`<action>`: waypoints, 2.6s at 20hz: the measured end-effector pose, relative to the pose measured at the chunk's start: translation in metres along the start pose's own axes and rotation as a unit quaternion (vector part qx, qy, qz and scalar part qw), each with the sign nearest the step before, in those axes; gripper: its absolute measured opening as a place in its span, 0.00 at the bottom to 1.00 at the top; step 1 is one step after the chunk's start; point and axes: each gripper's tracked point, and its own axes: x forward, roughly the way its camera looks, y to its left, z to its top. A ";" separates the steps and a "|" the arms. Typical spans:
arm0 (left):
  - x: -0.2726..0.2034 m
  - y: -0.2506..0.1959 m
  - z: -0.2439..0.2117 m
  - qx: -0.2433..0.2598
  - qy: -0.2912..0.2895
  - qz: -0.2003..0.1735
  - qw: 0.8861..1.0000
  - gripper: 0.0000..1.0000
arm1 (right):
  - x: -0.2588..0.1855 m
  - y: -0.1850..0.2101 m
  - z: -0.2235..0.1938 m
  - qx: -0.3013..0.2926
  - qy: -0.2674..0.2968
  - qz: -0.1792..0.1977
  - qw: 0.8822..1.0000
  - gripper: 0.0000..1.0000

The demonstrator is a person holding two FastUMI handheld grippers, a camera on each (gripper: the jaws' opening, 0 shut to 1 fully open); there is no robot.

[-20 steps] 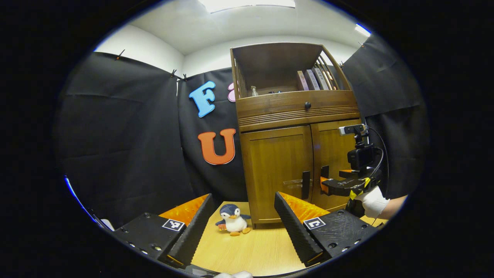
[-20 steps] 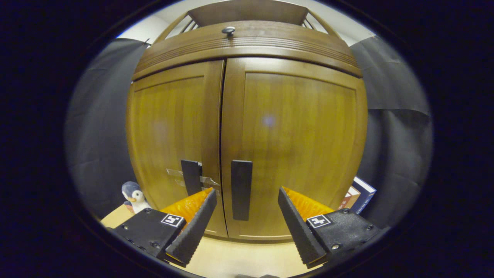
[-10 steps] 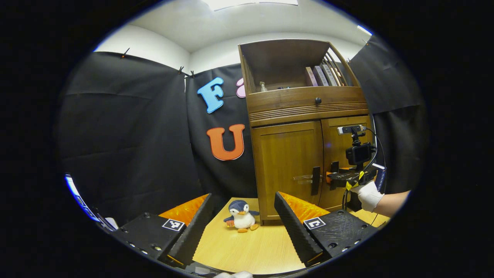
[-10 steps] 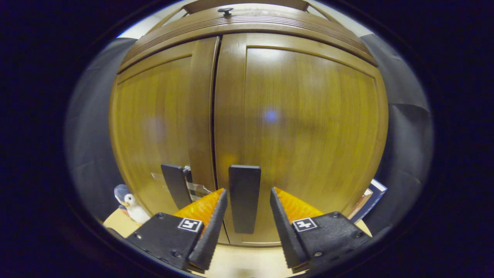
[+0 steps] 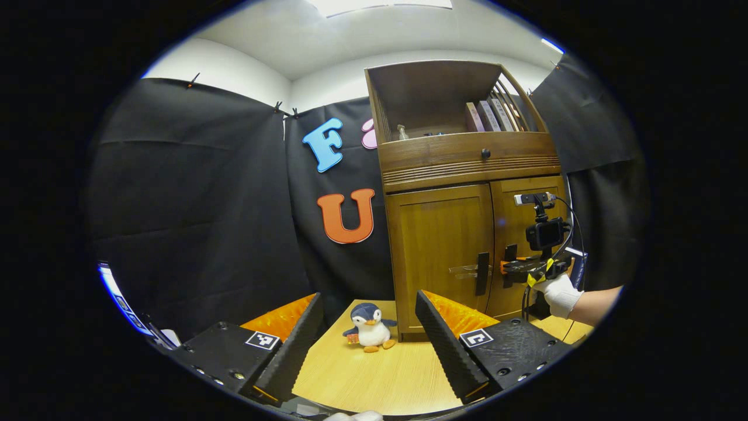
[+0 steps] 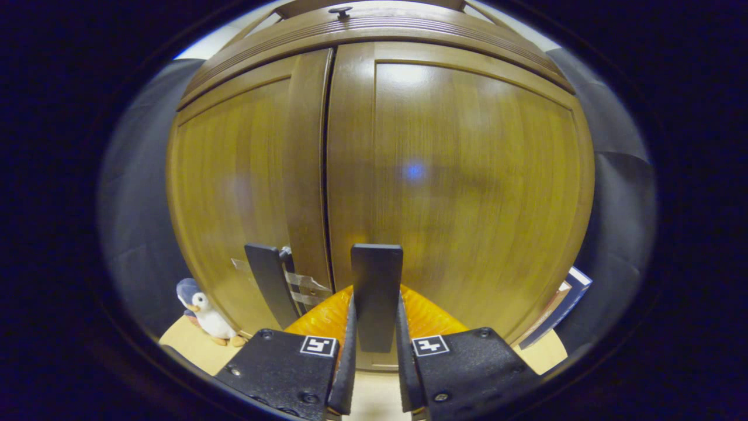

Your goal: Open the right door of the double-door shoe cabinet with the right hand, and open the left door with the left hand.

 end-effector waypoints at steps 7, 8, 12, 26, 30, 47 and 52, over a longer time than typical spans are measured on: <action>-0.009 0.000 0.000 -0.002 -0.006 -0.009 1.000 0.96 | -0.028 -0.004 -0.008 -0.002 0.007 0.013 1.000 0.33; -0.010 -0.001 0.000 -0.001 -0.007 -0.011 1.000 0.96 | -0.033 -0.005 -0.009 -0.001 0.007 0.015 1.000 0.33; -0.017 -0.009 0.000 0.001 -0.010 -0.026 1.000 0.96 | -0.055 -0.010 -0.016 -0.007 0.003 0.030 1.000 0.33; -0.025 -0.058 0.002 0.009 -0.014 -0.091 0.996 0.96 | -0.134 -0.048 -0.037 -0.021 0.005 0.082 0.996 0.32; -0.023 -0.073 0.003 0.004 -0.014 -0.107 0.994 0.96 | -0.153 -0.064 -0.043 -0.016 0.008 0.085 0.996 0.32; -0.023 -0.138 0.007 0.014 -0.023 -0.180 0.983 0.96 | -0.208 -0.139 -0.059 0.022 0.011 0.015 1.000 0.22; -0.021 -0.154 0.004 0.009 -0.018 -0.197 0.980 0.96 | -0.221 -0.177 -0.063 0.041 0.007 -0.017 0.999 0.14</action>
